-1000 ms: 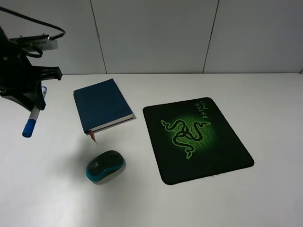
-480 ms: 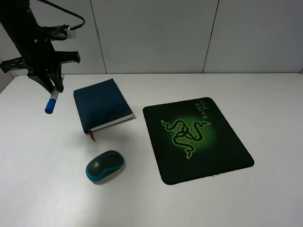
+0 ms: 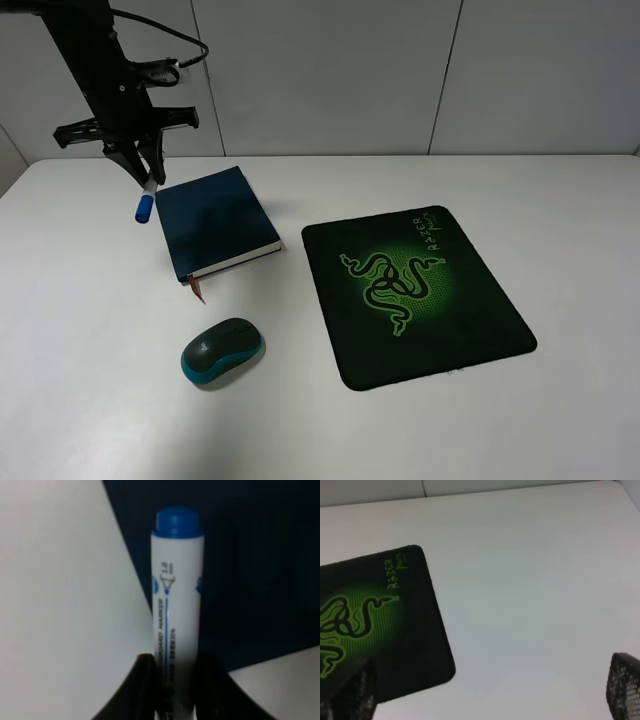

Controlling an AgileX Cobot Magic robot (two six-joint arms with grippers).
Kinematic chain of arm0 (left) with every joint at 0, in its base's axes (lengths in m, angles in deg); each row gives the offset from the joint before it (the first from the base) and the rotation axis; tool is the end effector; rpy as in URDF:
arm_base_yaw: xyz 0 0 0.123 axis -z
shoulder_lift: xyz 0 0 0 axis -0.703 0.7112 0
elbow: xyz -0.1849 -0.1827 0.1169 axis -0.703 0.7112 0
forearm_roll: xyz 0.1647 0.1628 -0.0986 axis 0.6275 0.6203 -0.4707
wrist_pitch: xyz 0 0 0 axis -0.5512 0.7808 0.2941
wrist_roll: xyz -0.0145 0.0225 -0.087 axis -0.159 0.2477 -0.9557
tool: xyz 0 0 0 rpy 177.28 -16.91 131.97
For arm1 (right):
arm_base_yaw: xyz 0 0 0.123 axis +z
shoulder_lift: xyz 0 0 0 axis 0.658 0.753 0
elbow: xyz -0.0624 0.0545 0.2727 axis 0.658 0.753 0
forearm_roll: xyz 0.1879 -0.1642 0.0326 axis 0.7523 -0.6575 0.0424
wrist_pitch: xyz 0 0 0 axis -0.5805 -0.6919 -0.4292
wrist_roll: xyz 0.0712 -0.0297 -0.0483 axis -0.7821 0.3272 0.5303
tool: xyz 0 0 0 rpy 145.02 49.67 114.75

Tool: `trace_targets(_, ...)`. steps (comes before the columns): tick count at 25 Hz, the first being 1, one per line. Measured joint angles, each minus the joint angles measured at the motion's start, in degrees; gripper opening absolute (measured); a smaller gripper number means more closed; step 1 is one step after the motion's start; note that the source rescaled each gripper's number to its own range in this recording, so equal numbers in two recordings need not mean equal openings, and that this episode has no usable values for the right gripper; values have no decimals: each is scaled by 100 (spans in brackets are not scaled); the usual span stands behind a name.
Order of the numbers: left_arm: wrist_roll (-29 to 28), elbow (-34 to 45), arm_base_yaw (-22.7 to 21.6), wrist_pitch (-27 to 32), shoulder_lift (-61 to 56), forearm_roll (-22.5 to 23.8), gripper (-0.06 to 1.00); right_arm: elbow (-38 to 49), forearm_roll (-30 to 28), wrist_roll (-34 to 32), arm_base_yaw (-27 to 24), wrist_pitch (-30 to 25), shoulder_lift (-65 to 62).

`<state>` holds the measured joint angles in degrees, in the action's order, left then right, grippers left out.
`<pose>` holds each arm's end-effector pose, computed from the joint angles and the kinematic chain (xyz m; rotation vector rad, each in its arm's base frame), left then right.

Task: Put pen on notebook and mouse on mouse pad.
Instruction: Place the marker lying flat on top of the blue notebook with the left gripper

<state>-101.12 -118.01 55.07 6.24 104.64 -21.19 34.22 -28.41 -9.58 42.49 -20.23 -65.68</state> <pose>0.4339 -0.0822 0.2128 -0.2019 2.9826 -0.1000 -0.0043 -0.0041 0.2794 0.0676 2.0047 0.0105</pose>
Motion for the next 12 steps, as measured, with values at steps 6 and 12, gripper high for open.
trace_targets(6, 0, -540, 49, 5, 633, -113, 0, 0, 0, 0, 0, 0, 0)
trace_targets(12, -6, -935, 245, -6, 1077, -127, 0, 0, 0, 0, 0, 0, 0)
